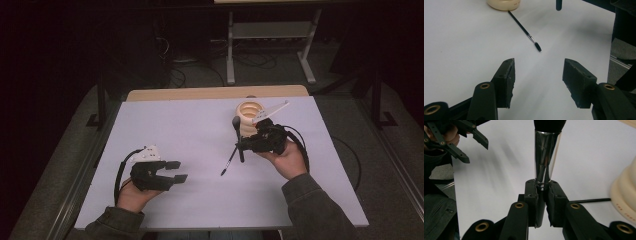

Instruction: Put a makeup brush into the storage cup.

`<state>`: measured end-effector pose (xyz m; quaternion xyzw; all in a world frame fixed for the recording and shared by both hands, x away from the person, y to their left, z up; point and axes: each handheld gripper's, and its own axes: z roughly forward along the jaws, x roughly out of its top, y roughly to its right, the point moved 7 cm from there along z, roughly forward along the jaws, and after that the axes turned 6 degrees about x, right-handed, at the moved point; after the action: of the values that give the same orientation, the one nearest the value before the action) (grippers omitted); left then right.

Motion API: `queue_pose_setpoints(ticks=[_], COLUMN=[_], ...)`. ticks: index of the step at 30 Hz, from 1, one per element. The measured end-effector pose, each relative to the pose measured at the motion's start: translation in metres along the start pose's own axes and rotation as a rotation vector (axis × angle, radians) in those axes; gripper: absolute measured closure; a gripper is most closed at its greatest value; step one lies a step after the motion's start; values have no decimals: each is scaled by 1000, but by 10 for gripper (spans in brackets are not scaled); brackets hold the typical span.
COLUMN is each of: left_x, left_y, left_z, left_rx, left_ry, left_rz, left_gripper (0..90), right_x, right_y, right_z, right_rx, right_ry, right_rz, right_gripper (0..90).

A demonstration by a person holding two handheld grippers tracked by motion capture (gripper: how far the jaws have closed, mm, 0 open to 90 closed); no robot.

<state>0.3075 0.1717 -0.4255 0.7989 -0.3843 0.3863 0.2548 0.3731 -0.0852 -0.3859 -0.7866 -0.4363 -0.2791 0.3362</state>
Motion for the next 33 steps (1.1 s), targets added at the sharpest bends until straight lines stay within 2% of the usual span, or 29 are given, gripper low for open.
queue_pose_setpoints(ticks=[4, 10, 13, 15, 17, 20, 26, 33], left_x=[1, 2, 2, 2, 2, 2, 1, 1], left_y=[1, 0, -1, -2, -2, -1, -4, -3], left_z=[-1, -2, -4, -4, -5, -4, -7, -6], left_rx=[2, 4, 6, 7, 6, 4, 8, 7], left_ry=[9, 10, 11, 12, 14, 23, 12, 12], left_rz=[-10, 8, -4, 0, -8, -25, -6, -15], left_gripper=[426, 424, 415, 410, 410, 409, 407, 400], right_x=[5, 10, 15, 20, 30, 39, 50, 64], right_y=[2, 6, 8, 11, 16, 20, 29, 39], right_z=[-6, -11, -15, -18, -24, -31, -40, -52], right_rx=[-8, -17, -22, -27, -44, -45, -56, -92], right_ry=[14, 11, 21, 22, 26, 48, 71, 81], right_rz=[1, 9, 7, 13, 3, 10, 35, 34], right_gripper=[785, 785, 785, 785, 785, 785, 785, 785])
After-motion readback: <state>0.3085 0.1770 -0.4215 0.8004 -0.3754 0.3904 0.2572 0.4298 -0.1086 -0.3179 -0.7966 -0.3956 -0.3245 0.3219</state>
